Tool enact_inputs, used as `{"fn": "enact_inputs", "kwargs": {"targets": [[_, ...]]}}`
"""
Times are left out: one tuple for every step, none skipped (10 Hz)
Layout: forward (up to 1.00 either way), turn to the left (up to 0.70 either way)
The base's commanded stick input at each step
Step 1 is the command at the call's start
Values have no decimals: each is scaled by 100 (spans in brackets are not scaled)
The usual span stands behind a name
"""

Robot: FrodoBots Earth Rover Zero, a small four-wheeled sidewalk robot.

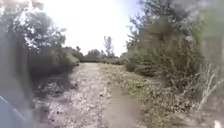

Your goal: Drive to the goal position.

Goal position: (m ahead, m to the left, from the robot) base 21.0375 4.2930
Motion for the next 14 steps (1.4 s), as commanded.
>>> {"fn": "enact_inputs", "kwargs": {"targets": [[70,0],[70,0],[70,0],[70,0],[70,0],[70,32],[70,35],[70,35],[70,35],[70,35],[70,35],[70,35],[70,17],[70,0]]}}
